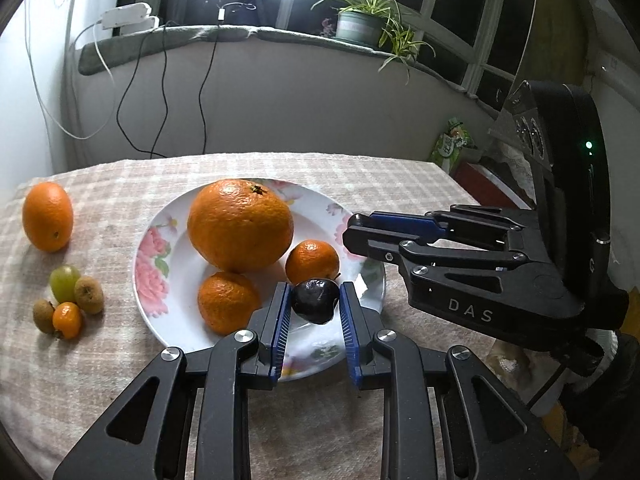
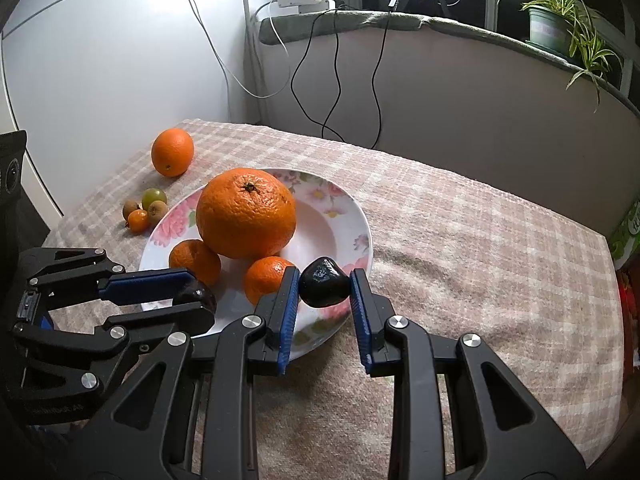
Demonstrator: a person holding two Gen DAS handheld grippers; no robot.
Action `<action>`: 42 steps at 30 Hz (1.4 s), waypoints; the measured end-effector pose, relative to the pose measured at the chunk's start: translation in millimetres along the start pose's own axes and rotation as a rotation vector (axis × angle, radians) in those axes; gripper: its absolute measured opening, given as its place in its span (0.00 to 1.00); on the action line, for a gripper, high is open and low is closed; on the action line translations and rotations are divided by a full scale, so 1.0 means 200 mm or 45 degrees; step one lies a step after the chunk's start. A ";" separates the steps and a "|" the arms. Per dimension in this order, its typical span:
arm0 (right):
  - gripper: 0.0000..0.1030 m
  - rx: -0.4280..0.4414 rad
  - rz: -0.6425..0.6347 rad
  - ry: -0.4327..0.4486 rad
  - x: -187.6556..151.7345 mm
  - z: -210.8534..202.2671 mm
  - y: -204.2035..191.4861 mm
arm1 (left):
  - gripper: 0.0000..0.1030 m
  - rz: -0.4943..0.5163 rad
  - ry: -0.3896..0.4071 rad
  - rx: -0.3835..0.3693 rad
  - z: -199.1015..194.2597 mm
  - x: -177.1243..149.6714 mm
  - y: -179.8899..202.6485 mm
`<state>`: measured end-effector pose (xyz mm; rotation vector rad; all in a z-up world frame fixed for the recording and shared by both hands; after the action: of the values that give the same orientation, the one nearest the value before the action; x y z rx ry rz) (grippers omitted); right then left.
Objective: Organize fruits
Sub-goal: 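Carry both held dark plums over the white floral plate, then open both tools to drop the dark plums onto the plate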
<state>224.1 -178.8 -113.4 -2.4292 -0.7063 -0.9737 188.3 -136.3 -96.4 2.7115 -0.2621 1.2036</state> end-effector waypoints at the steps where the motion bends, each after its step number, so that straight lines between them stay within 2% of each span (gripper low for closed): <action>1: 0.26 0.000 -0.001 -0.001 0.00 0.00 0.00 | 0.23 -0.001 -0.001 -0.001 0.00 0.00 0.00; 10: 0.26 -0.004 -0.014 0.005 0.01 0.01 -0.01 | 0.24 0.002 0.000 0.012 -0.01 -0.01 0.00; 12: 0.27 -0.002 -0.015 0.000 0.00 0.01 -0.01 | 0.38 0.005 -0.002 0.010 -0.01 -0.01 0.00; 13: 0.32 -0.001 -0.016 0.000 0.00 0.01 -0.01 | 0.41 0.004 0.000 0.013 -0.01 -0.01 0.00; 14: 0.42 -0.005 -0.018 0.001 0.00 0.01 -0.01 | 0.42 0.004 0.001 0.019 -0.01 -0.01 0.00; 16: 0.51 -0.012 -0.024 0.012 0.01 0.00 -0.01 | 0.42 0.004 0.001 0.023 -0.01 -0.01 0.00; 22: 0.69 -0.014 -0.018 0.036 0.01 -0.02 0.00 | 0.44 0.002 0.004 0.030 -0.02 -0.02 -0.02; 29: 0.81 -0.016 0.001 0.059 0.03 -0.05 0.00 | 0.44 0.002 0.013 0.039 -0.04 -0.03 -0.03; 36: 0.86 0.004 0.021 0.099 0.06 -0.11 -0.03 | 0.44 -0.016 0.029 0.046 -0.07 -0.03 -0.07; 42: 0.88 0.049 0.015 0.132 0.09 -0.15 -0.12 | 0.44 -0.060 0.058 0.079 -0.13 -0.03 -0.21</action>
<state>205.9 -170.3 -76.2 -2.3285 -0.6674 -1.0630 174.8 -88.6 -86.9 2.7219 -0.1565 1.2797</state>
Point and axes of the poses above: each gripper's, at about its wrist camera, not at the fingertips, and z roughly the way its jaws point, y to its right, x to its top, the point moved 9 cm from there along z, roughly the way its jaws point, and after that the axes turned 15 degrees about x, right-handed, at the moved point
